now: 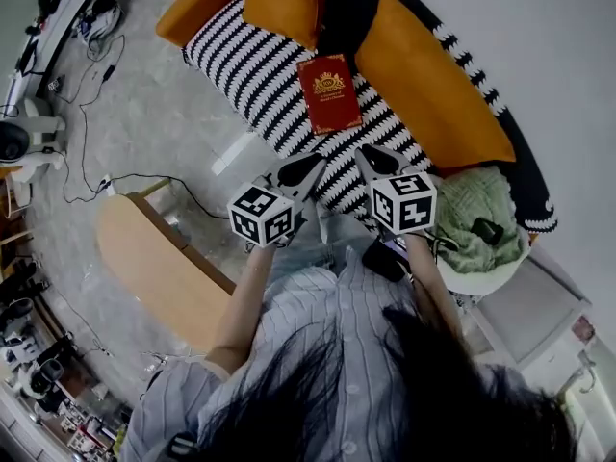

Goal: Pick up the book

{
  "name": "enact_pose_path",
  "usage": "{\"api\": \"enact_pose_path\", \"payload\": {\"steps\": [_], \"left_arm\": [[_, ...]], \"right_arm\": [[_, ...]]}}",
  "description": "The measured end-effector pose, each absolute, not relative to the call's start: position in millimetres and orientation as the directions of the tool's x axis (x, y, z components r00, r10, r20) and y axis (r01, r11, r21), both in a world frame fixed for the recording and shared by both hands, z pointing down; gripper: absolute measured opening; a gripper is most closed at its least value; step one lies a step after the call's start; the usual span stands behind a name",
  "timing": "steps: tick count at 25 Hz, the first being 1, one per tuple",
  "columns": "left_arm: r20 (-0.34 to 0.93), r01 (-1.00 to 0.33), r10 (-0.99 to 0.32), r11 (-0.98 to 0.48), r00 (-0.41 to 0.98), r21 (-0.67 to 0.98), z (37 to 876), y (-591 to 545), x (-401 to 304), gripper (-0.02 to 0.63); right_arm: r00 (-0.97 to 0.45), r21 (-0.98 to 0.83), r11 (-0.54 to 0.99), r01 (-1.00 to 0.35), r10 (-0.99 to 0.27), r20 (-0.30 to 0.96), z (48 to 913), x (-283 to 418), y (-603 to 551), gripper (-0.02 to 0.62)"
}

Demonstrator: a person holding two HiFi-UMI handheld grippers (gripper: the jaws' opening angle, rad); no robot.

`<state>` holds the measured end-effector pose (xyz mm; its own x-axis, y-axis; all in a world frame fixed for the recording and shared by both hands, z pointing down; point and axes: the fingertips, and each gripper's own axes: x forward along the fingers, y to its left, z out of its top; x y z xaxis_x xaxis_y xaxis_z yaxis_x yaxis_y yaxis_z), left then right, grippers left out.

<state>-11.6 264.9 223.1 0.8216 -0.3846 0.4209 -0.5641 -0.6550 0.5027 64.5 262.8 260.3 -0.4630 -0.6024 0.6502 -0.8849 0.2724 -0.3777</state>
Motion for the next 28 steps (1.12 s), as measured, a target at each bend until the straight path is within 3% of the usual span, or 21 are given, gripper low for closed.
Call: {"api": "enact_pose_path", "payload": {"steps": [10, 28], "left_arm": [[0.444, -0.542, -0.331, -0.652, 0.833, 0.53, 248.5, 224.9, -19.7, 0.018], [0.521, -0.551, -0.244, -0.591, 0.818, 0.589, 353.5, 143.7, -26.6, 0.057]], "right_arm": [[-0.444, -0.411, 0.202, -0.889, -0.602, 0.663, 282.8, 63.0, 232.2, 0.054], [-0.47, -0.407, 0.236, -0.882, -0.49, 0.734, 386.2, 66.9, 150.0, 0.054]]}}
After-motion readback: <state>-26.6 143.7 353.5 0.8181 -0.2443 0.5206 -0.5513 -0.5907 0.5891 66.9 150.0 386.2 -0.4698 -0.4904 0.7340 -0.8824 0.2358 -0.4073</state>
